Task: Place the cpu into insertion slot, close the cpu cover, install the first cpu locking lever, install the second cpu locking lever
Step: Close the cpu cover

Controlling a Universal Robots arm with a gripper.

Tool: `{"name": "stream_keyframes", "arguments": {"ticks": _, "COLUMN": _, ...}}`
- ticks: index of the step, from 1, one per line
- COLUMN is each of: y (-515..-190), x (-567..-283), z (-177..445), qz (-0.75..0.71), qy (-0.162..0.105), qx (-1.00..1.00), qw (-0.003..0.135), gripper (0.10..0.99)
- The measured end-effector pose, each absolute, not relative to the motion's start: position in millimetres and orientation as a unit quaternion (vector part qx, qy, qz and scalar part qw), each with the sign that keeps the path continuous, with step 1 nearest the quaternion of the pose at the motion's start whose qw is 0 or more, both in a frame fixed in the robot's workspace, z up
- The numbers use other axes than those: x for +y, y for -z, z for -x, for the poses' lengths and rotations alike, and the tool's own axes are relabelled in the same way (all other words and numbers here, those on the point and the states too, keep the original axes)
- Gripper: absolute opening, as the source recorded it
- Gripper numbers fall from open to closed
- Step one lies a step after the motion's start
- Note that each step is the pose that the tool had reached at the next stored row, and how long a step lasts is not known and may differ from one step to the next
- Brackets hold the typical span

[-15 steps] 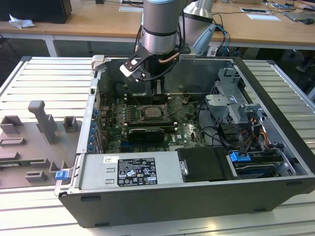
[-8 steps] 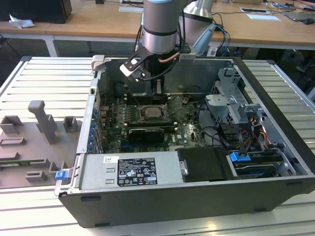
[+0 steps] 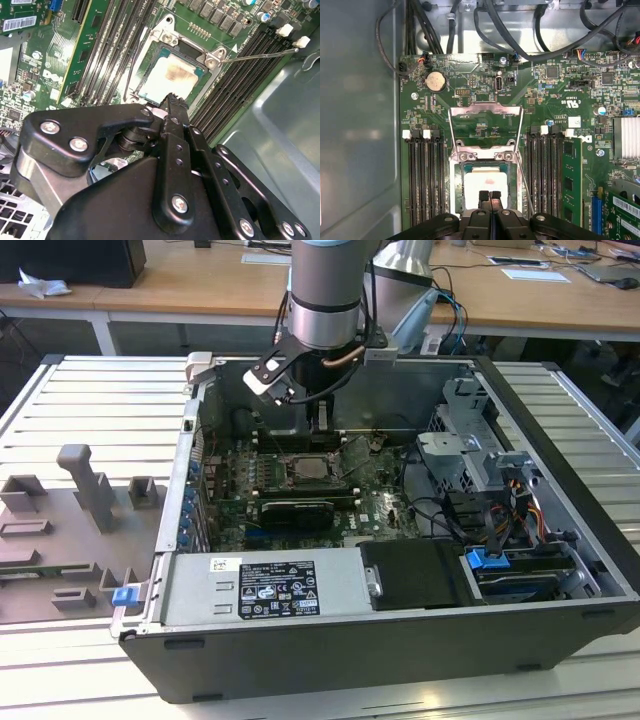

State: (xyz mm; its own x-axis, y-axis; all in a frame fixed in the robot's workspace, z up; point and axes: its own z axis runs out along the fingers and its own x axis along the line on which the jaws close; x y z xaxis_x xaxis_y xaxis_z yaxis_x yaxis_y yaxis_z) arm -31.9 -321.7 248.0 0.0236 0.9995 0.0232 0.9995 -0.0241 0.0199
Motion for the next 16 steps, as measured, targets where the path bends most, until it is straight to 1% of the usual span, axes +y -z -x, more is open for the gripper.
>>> {"name": "stream_keyframes", "arguments": {"ticks": 16, "y": -257.1, "x": -321.7, "z": 31.9, "qz": 0.715, "qy": 0.016, "qx": -0.698, "qw": 0.002, "gripper": 0.106}}
